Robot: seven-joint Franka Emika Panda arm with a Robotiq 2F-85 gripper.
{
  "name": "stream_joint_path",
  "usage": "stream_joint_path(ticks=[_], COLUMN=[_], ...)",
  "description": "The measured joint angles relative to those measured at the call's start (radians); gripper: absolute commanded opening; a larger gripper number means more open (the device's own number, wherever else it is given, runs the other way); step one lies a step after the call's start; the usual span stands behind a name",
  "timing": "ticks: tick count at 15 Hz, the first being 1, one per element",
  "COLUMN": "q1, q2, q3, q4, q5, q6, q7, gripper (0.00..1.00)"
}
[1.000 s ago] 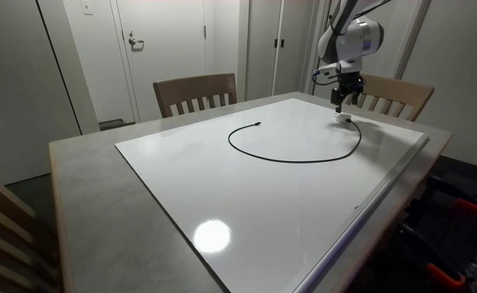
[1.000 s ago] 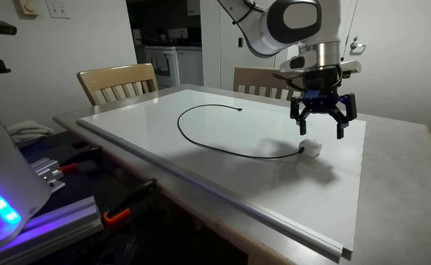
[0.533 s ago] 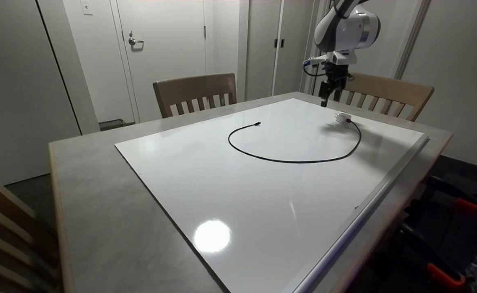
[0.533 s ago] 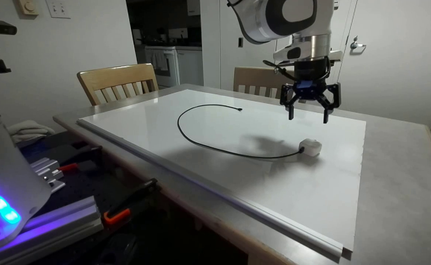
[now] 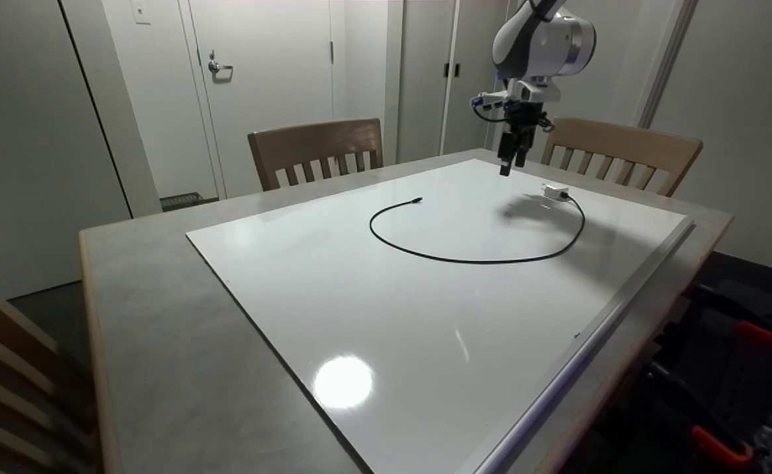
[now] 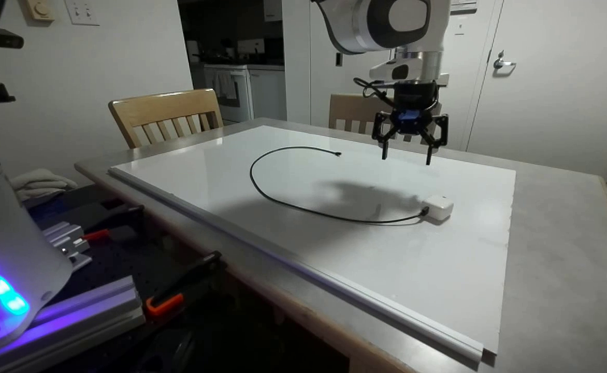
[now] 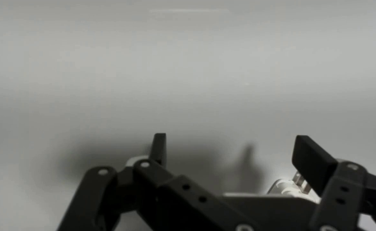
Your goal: Straighten the charger on the table
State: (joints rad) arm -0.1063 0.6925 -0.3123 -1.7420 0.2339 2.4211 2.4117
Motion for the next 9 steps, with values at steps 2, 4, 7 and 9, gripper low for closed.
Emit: stream_joint_path(ticks=[2, 4, 7, 9], q1=[0.0, -0.001, -0.001, -0.001], q2=[0.001, 0.001, 0.001, 0.001], q3=[0.003, 0.003, 0.003, 0.004], q4=[0.004, 0.004, 0.004, 0.004], q5=[-0.006, -0.006, -0.006, -0.011], q6=[-0.006, -0.008, -0.008, -0.007], q7=[0.0, -0.002, -0.001, -0.001], gripper=[1.0, 1.0, 1.0, 1.0])
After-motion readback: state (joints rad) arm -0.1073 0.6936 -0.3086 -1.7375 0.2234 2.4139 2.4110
